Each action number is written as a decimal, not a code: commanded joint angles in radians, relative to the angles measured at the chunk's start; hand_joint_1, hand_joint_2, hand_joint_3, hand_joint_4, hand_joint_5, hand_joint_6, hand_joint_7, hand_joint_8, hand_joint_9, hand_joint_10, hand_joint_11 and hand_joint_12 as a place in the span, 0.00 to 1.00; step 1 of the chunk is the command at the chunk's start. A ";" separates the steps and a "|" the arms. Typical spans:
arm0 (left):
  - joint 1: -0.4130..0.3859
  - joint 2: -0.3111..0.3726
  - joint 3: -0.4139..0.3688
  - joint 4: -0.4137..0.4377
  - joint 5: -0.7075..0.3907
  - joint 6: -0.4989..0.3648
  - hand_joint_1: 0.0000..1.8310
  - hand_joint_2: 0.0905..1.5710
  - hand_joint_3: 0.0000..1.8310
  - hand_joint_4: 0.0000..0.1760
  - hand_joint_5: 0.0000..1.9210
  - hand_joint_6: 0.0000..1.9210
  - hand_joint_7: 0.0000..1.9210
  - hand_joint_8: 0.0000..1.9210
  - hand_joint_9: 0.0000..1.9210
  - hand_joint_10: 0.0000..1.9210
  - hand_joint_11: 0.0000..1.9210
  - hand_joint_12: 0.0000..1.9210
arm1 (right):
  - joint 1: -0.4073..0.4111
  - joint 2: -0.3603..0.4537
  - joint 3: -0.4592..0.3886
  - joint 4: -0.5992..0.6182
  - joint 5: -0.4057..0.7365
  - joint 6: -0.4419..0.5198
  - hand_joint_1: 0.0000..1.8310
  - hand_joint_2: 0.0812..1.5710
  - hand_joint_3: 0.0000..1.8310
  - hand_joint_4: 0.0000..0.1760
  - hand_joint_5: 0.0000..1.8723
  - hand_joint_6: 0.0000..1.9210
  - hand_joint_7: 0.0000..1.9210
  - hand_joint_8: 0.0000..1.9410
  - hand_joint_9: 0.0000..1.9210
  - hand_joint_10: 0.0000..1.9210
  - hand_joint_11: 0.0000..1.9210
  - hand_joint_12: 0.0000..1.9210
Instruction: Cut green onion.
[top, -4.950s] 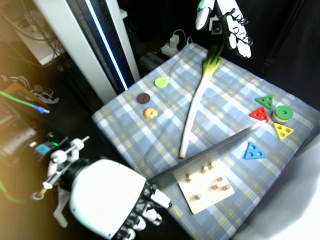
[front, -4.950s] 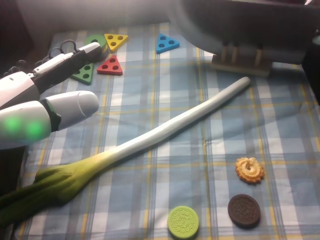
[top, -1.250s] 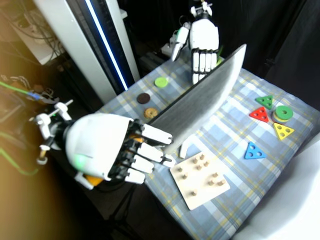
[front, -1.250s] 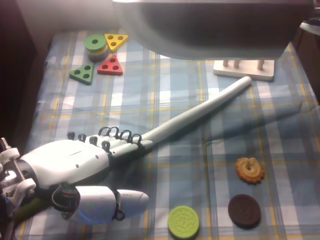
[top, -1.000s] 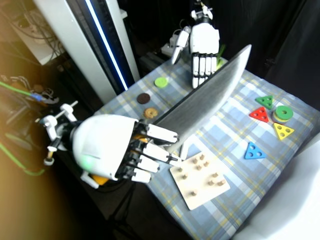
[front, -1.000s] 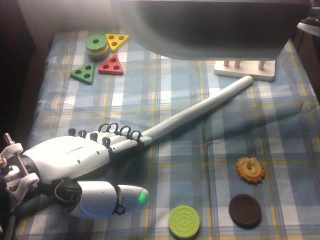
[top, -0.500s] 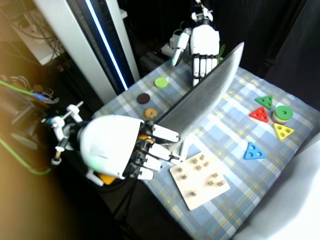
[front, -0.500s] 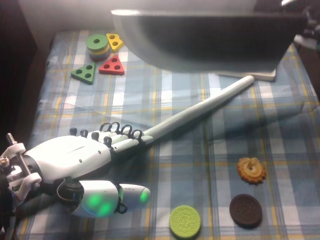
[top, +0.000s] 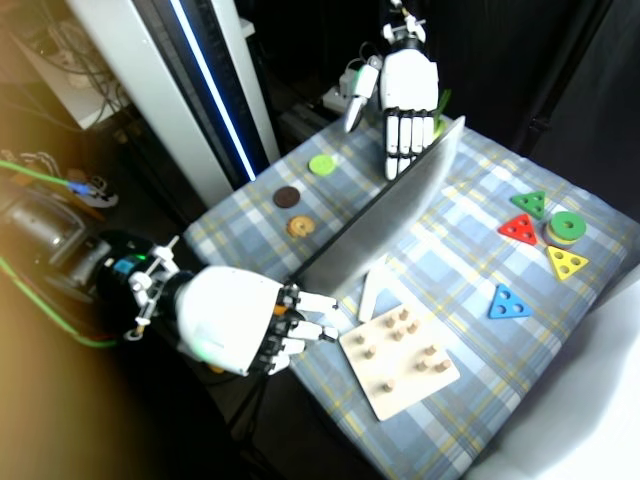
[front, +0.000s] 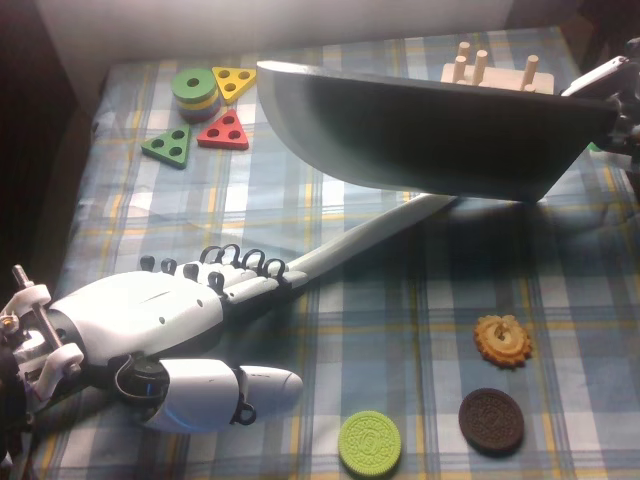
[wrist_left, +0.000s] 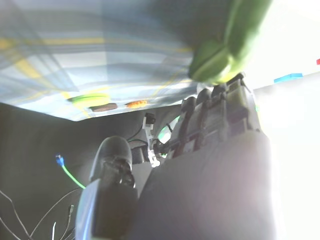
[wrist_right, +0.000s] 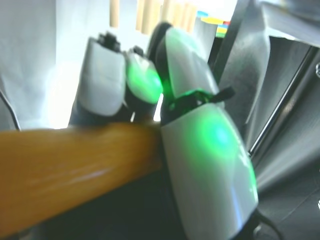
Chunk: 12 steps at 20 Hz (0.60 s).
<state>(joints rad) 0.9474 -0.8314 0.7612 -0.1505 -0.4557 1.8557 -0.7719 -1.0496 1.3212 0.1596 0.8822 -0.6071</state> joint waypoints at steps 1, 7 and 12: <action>-0.007 -0.009 -0.003 -0.001 -0.047 -0.004 0.00 0.77 0.00 0.00 0.00 0.00 0.00 0.00 0.00 0.00 0.00 0.00 | 0.001 0.001 0.008 0.002 0.088 -0.005 0.76 0.77 0.00 1.00 0.51 1.00 0.62 1.00 0.74 1.00 0.81 1.00; -0.007 -0.010 -0.003 -0.007 -0.053 -0.004 0.00 0.76 0.00 0.00 0.00 0.00 0.00 0.00 0.00 0.00 0.00 0.00 | 0.107 0.008 0.014 -0.034 0.144 -0.005 0.79 0.77 0.00 1.00 0.42 1.00 0.58 1.00 0.70 1.00 0.78 1.00; -0.007 -0.010 -0.003 -0.011 -0.057 -0.005 0.00 0.76 0.00 0.00 0.00 0.00 0.00 0.00 0.00 0.00 0.00 0.00 | 0.222 0.027 0.017 -0.085 0.162 -0.007 0.77 0.78 0.00 0.96 0.47 1.00 0.57 1.00 0.67 1.00 0.77 1.00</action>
<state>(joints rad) 0.9474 -0.8326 0.7612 -0.1612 -0.4606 1.8557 -0.5621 -1.0359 1.3296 0.0483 0.9115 -0.6250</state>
